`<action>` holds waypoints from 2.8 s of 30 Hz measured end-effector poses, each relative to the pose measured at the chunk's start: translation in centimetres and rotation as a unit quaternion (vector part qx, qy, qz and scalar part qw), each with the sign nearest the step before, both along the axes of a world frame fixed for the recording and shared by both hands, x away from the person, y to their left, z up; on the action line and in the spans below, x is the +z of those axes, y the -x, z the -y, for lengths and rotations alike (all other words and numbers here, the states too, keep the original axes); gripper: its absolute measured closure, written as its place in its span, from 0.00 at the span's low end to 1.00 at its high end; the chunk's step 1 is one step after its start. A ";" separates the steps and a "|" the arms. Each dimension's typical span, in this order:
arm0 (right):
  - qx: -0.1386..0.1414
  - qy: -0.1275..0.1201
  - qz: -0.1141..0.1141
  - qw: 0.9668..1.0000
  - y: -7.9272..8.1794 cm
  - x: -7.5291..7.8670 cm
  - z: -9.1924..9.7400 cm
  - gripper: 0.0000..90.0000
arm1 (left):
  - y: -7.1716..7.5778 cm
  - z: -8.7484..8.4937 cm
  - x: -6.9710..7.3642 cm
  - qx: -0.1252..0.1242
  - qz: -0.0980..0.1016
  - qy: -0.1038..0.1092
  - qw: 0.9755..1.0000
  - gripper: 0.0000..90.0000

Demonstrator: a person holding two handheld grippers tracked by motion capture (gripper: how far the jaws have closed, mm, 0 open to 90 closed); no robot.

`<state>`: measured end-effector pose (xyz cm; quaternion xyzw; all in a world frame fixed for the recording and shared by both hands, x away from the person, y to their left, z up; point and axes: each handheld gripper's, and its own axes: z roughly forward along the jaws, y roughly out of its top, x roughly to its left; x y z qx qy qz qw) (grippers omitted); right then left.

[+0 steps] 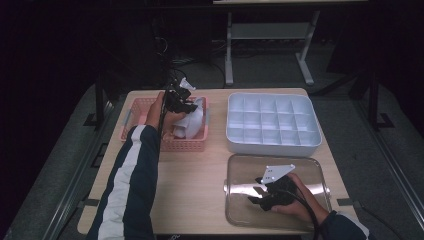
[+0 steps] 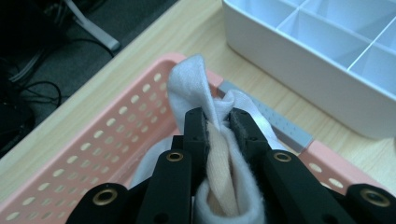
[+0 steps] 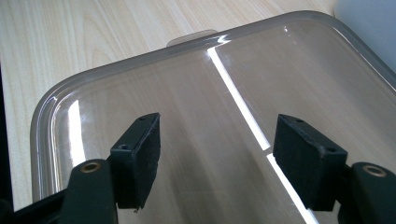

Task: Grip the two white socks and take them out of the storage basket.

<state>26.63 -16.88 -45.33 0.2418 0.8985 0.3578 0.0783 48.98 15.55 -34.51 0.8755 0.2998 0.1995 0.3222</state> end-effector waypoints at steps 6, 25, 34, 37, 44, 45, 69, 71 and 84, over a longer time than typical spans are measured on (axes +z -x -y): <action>0.004 0.001 0.000 1.000 0.0 0.0 -0.1 0.35 | 0.6 -0.7 0.3 -0.005 0.006 0.015 1.000 0.86; 0.011 0.009 -0.011 1.000 0.1 -0.4 -0.3 0.35 | 1.7 -1.6 -2.2 -0.030 -0.002 -0.017 0.999 0.84; 0.021 0.010 -0.011 1.000 0.2 -0.5 -0.5 0.35 | 1.3 -2.3 -2.6 -0.012 -0.008 -0.016 1.000 0.67; 0.025 0.013 -0.010 1.000 0.2 -0.5 -0.5 0.35 | 1.0 -1.9 -3.1 -0.010 -0.009 -0.021 1.000 0.60; 0.030 0.016 -0.011 0.999 0.1 -0.6 -0.4 0.35 | 0.2 -0.3 -4.6 -0.024 -0.014 -0.061 0.998 0.47; 0.030 0.015 -0.013 0.999 0.2 -0.6 -0.4 0.35 | 0.1 0.0 -4.9 -0.029 -0.023 -0.067 0.997 0.45; 0.040 0.018 -0.017 0.999 0.3 -0.7 -0.2 0.35 | -1.3 1.9 -6.5 -0.056 -0.041 -0.096 0.993 0.49; 0.041 0.017 -0.018 0.999 0.3 -0.7 -0.3 0.35 | -1.4 2.1 -6.7 -0.059 -0.041 -0.106 0.992 0.52; 0.041 0.013 -0.018 0.999 0.3 -0.6 -0.1 0.35 | 0.1 0.1 -5.5 -0.079 -0.038 -0.098 0.991 0.78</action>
